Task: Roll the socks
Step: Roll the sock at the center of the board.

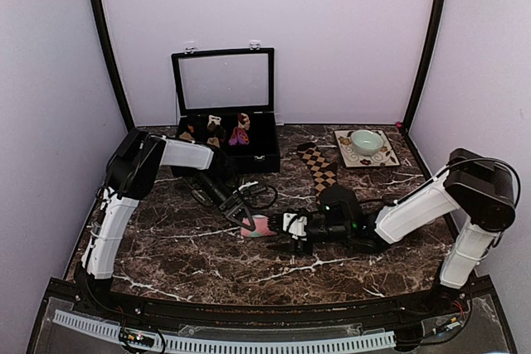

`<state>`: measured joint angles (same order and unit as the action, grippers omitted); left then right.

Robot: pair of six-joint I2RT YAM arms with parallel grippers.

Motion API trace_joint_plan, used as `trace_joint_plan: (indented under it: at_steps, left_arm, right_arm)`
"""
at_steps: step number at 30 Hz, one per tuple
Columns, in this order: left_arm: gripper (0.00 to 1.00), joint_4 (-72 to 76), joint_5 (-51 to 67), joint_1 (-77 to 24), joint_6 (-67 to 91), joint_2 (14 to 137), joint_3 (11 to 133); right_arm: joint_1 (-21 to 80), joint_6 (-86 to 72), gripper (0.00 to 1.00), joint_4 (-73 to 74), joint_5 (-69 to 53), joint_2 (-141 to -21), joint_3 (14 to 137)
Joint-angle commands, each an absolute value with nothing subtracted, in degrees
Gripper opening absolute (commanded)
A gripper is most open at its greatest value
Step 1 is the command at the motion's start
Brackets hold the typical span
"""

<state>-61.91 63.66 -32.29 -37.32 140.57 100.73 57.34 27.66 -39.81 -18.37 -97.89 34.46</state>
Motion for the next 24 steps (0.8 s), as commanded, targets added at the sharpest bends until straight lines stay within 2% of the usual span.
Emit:
trace_joint_plan:
  at_steps: [1, 8, 14, 24]
  left_arm:
    - [0.19, -63.17, 50.48, -32.37, -37.38, 144.06, 98.25]
    - [0.19, -63.35, 50.69, -32.42, -38.26, 144.07, 97.88]
    - [0.22, -65.29, 51.09, -32.41, -41.39, 144.04, 97.2]
    - [0.24, -65.74, 49.84, -32.48, -41.45, 144.06, 97.8]
  right_arm:
    - [57.5, 35.12, 0.57, -34.87, -21.67, -101.68, 40.21]
    - [56.07, 39.61, 0.52, -28.04, -21.15, -108.62, 47.2]
    - [55.2, 42.34, 0.5, -26.74, -16.38, -111.59, 47.95]
    - [54.58, 43.91, 0.5, -28.46, -12.53, -109.15, 47.73]
